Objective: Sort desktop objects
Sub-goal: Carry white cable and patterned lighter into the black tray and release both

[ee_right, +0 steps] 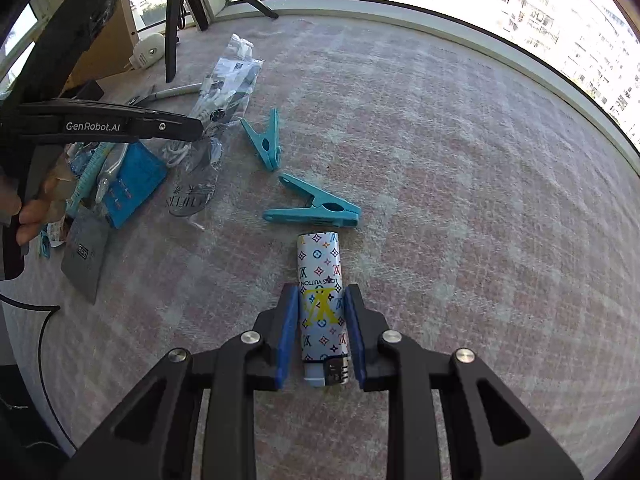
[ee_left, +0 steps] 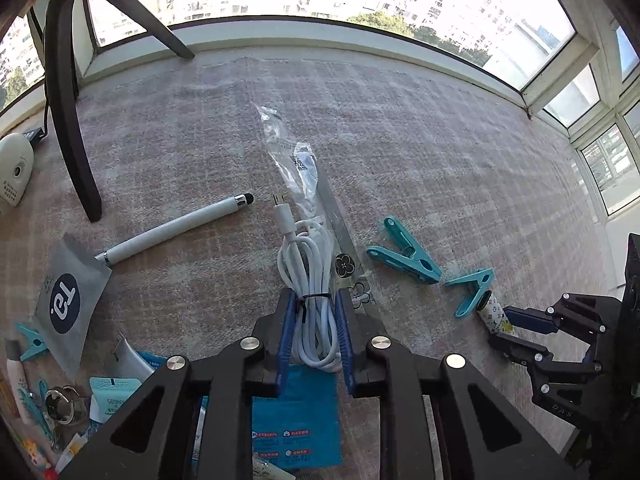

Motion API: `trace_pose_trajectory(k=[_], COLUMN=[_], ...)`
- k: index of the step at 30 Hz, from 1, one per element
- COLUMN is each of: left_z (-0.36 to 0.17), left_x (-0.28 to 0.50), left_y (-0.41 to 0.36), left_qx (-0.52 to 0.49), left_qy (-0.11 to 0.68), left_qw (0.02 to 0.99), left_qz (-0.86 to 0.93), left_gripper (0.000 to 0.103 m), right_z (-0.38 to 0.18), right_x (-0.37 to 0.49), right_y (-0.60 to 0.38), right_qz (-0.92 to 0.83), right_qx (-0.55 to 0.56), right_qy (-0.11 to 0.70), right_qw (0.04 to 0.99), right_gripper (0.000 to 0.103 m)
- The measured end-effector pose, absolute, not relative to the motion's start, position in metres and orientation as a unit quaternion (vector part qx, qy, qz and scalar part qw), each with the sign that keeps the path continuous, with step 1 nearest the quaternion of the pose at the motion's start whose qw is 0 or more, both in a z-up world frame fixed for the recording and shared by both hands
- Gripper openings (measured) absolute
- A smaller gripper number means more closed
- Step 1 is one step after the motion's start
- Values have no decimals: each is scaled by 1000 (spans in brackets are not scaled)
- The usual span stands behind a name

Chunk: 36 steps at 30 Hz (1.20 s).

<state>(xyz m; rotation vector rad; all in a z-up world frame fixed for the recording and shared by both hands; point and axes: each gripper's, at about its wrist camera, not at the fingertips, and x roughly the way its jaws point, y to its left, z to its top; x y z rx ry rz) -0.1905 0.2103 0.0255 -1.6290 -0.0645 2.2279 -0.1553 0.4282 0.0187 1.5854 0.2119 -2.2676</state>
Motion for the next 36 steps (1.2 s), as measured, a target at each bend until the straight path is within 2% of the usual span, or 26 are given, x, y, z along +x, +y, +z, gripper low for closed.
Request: trace_pose_trajectory(k=[7, 11, 12, 16, 18, 20, 21, 22, 29, 36], left_z=[58, 54, 39, 29, 23, 21, 20, 21, 38, 82], left_x=[-156, -151, -159, -162, -163, -161, -159, -157, -141, -114], left_y=[205, 203, 208, 206, 211, 223, 228, 233, 223, 183], left_qx=[-579, -582, -583, -589, -594, -588, -584, -584, -571, -539], left_qy=[-29, 10, 18, 17, 21, 44, 59, 65, 55, 35], left_qw=[226, 215, 210, 211, 218, 221, 222, 226, 230, 229], left_qz=[783, 784, 785, 780, 774, 777, 779, 777, 786, 810], left_gripper=[19, 18, 18, 43, 44, 40, 22, 18, 17, 17], right_z=[19, 15, 14, 13, 12, 12, 12, 12, 25, 63], right_x=[-150, -145, -145, -146, -147, -148, -149, -149, -132, -100], right_y=[432, 426, 425, 422, 419, 419, 420, 421, 429, 434], right_qz=[-806, -809, -809, -806, -806, -806, -806, -806, -819, -843], right_qx=[562, 561, 561, 565, 566, 566, 566, 567, 551, 517], right_qy=[45, 45, 46, 55, 61, 61, 60, 59, 15, -47], right_qw=[181, 171, 170, 166, 163, 160, 159, 158, 158, 140], right_gripper=[23, 23, 23, 24, 24, 24, 24, 24, 23, 23])
